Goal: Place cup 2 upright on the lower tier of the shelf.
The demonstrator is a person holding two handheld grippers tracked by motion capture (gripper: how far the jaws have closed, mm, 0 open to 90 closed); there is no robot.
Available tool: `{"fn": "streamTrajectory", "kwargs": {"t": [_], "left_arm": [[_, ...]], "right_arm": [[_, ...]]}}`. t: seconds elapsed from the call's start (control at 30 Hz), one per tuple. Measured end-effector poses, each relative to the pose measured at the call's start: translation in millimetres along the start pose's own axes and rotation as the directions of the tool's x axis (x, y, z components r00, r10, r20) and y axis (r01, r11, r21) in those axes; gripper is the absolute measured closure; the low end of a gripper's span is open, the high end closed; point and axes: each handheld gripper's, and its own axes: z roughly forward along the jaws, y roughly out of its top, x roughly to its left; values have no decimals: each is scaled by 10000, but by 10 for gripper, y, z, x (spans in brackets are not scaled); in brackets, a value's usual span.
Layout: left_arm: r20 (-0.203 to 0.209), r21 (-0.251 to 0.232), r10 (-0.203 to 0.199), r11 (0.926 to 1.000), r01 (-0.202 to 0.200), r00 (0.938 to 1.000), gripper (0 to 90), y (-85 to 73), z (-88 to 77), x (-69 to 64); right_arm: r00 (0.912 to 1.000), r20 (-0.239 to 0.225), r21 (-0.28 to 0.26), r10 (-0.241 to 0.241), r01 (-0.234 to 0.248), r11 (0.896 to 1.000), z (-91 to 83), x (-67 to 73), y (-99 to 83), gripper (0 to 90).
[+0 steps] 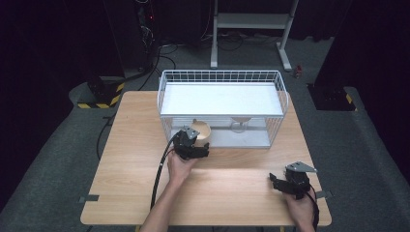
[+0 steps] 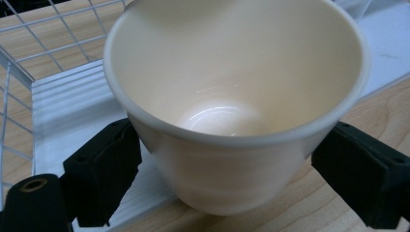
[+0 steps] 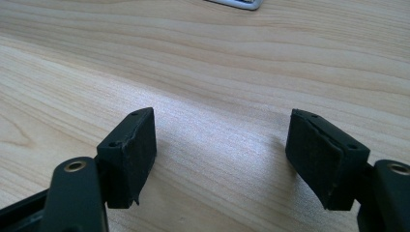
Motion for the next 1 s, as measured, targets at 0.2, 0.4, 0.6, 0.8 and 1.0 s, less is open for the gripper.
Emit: {"fn": "streamTrajectory", "kwargs": {"t": [0.2,0.4,0.6,0.8,1.0], "left_arm": [[95,137,21,9999,-22,10000,104,-13,42,6],[66,181,-58,9998,56,10000,103,-11,62,11],[57,58,-217,9997,217,9997,103,-10,91,38],[-84,80,-258,9996,259,9996,113,-12,114,56],[-407,97,-184,9998,188,9990,277,-32,133,91]], "right_arm": [[10000,-1,2,-1,1,10000,0,0,0,264],[10000,-1,1,-2,2,10000,0,0,0,264],[10000,-1,1,0,0,10000,0,0,0,264],[10000,-2,2,0,0,10000,0,0,0,264],[10000,0,0,-4,4,10000,0,0,0,264]]}}
